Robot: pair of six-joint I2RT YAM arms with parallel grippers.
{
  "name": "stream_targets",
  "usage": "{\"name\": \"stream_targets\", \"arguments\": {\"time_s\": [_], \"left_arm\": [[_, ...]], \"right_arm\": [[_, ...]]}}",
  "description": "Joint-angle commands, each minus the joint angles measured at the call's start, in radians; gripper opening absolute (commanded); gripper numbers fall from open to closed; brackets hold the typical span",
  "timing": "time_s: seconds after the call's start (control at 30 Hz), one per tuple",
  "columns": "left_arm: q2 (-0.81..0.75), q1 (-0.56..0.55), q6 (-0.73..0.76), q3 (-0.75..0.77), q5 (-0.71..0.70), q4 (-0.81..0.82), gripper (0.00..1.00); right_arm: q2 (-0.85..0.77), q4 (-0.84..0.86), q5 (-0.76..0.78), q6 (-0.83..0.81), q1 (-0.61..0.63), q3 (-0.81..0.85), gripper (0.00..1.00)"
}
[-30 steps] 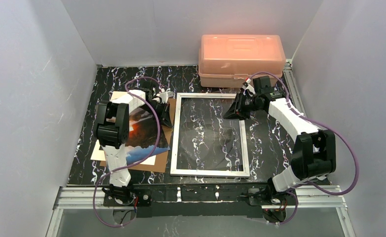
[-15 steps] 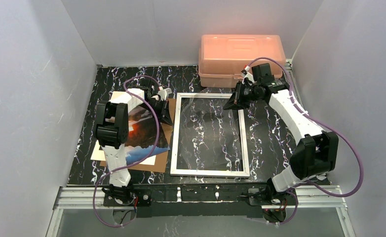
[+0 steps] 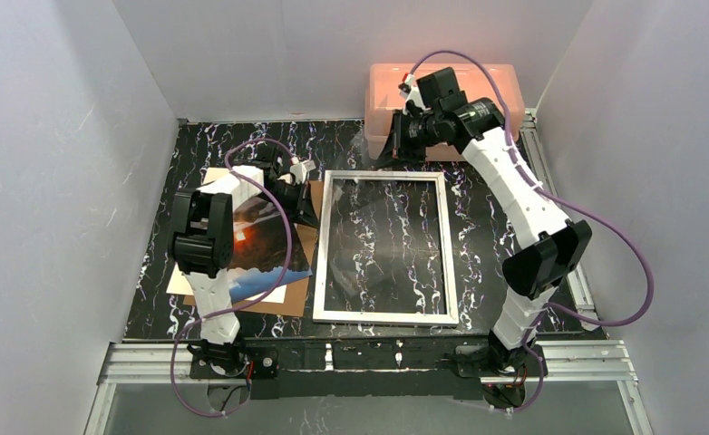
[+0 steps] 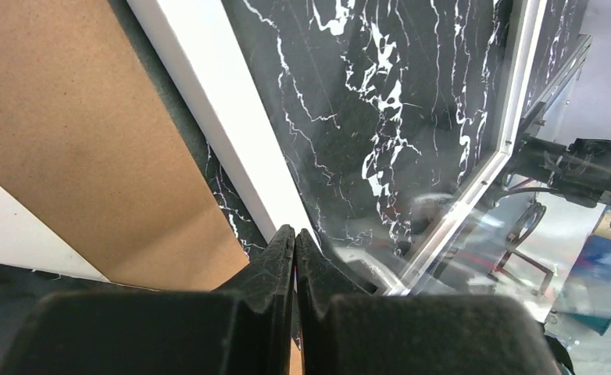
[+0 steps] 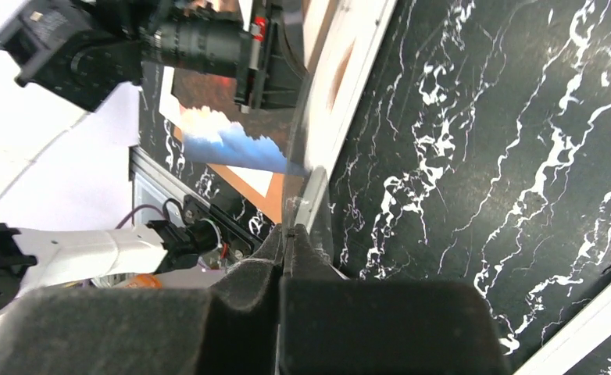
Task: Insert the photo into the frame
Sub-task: Adjust the photo frame item on the photo frame.
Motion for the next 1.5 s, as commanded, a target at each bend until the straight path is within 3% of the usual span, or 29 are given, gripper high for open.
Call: {"name": "stream_targets", "arguments": {"time_s": [0.0, 0.17, 0.37, 0.7, 0.83, 1.07, 1.27, 1.47], "left_arm": [[-0.073, 0.011, -0.007, -0.014, 0.043, 0.004, 0.00], [-0.087, 0.015, -0.004, -0.013, 0.038, 0.002, 0.00], [-0.099, 0.036, 0.001, 0.001, 0.035, -0.021, 0.00], [-0.148, 0.173, -0.045, -0.009, 0.043, 0.010, 0.00], [-0.164, 0.183, -0.054, -0.019, 0.059, 0.019, 0.00], [-0.183, 0.183, -0.021, -0.019, 0.057, 0.008, 0.01], [-0.151, 0.152, 0.016, -0.011, 0.033, -0.007, 0.14], [-0.116, 0.104, 0.037, -0.019, 0.009, -0.014, 0.22]], "right_arm": [[-0.034, -0.034, 0.030, 0.032, -0.003, 0.118, 0.01], [-0.105, 0.033, 0.035, 0.055, 0.009, -0.018, 0.01], [-0.217, 0.270, -0.023, 0.209, -0.006, -0.301, 0.01], [-0.216, 0.386, -0.107, 0.349, -0.001, -0.216, 0.01], [-0.258, 0.515, -0.143, 0.446, -0.003, -0.292, 0.01], [-0.316, 0.547, -0.149, 0.394, -0.042, -0.523, 0.01], [-0.347, 0.598, -0.170, 0.317, -0.130, -0.750, 0.01], [-0.366, 0.583, -0.171, 0.213, -0.207, -0.841, 0.01]]}}
